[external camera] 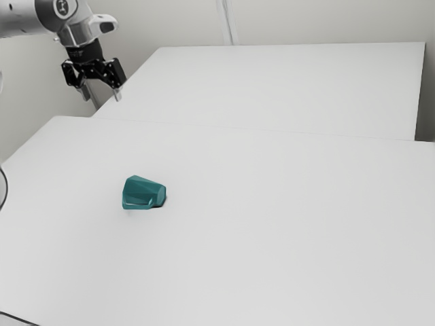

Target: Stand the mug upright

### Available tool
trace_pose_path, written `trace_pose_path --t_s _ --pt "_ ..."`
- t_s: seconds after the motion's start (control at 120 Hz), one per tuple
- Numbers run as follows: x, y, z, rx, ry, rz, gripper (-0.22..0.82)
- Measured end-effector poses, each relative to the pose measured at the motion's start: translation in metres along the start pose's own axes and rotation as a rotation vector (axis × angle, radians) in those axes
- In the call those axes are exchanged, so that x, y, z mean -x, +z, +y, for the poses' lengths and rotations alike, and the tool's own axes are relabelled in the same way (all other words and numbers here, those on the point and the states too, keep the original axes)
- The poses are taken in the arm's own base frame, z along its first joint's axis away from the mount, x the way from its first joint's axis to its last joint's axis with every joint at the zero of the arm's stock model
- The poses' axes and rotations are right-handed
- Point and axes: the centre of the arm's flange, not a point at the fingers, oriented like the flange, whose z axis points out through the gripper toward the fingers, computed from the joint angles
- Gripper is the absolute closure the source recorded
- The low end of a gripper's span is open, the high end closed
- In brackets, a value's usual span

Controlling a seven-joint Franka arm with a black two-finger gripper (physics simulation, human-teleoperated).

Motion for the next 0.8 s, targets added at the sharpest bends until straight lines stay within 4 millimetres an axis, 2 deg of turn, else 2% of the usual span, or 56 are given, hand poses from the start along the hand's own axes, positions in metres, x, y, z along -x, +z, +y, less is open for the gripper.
trace_pose_path --t_s 0.067,0.175,0.35,0.433,0.567,0.692,0.8 --pt "0.001 0.003 -0.001 0.008 -0.003 -0.005 0.00" --pt "-0.001 0.021 -0.019 0.033 -0.037 -0.020 0.00" --pt "-0.008 0.117 -0.072 0.202 -0.132 -0.095 0.00" --pt "-0.004 0.145 -0.091 0.281 -0.161 -0.091 0.00" --pt "0.006 0.195 -0.099 0.444 -0.200 -0.095 0.00" --pt "0.028 0.250 -0.115 0.629 -0.270 -0.085 0.00" --pt "0.043 0.278 -0.132 0.753 -0.317 -0.034 0.00"
